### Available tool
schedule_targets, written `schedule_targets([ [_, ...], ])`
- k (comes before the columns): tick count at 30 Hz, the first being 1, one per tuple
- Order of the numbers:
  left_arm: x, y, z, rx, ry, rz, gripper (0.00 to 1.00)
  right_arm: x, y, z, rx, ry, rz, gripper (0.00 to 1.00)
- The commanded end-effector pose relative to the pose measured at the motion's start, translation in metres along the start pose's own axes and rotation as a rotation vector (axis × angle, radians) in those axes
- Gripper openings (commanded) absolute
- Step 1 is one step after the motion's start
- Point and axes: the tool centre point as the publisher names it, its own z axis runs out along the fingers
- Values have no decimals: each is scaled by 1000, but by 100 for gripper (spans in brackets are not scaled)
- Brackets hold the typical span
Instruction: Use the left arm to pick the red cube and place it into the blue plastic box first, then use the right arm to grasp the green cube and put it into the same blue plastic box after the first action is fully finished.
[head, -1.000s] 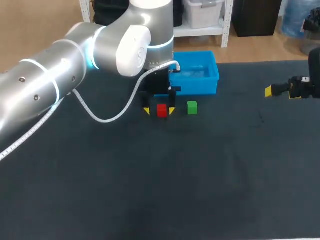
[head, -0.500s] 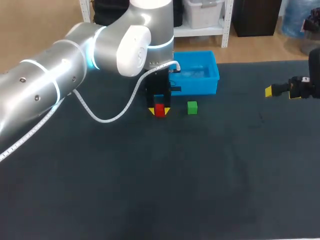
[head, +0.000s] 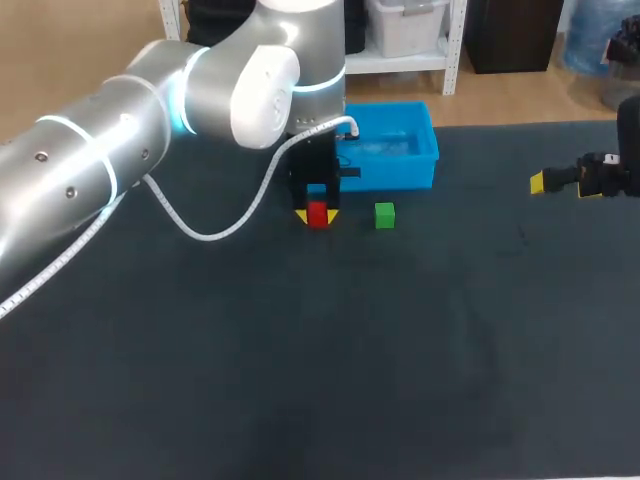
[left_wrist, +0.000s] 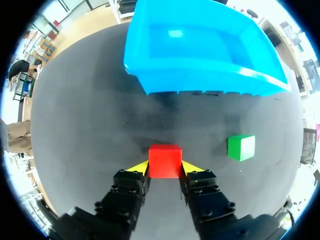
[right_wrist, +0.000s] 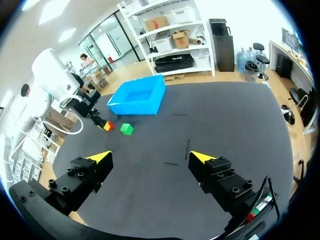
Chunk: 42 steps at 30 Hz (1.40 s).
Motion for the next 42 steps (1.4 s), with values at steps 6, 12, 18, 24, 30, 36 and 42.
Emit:
schedule_targets([
  [6, 5, 5, -15, 18, -19, 10, 0, 0, -1, 0, -2, 1, -1, 100],
  [12, 4, 3, -24, 22, -29, 26, 0, 0, -1, 0, -2, 1, -1, 100],
  [18, 0, 3, -34, 22, -42, 38, 0, 0, -1, 0, -2, 1, -1, 100],
  [24, -3, 4, -44, 20, -52, 48, 0, 0, -1, 0, -2, 1, -1, 100],
  [30, -6, 6, -54, 23, -66, 53, 0, 0, -1, 0, -2, 1, -1, 100],
  [36, -10, 8, -66, 33, -90, 60, 0, 0, -1, 0, -2, 1, -1, 100],
  [42, -12, 9, -75, 42, -107, 67, 0, 0, -1, 0, -2, 1, -1, 100],
])
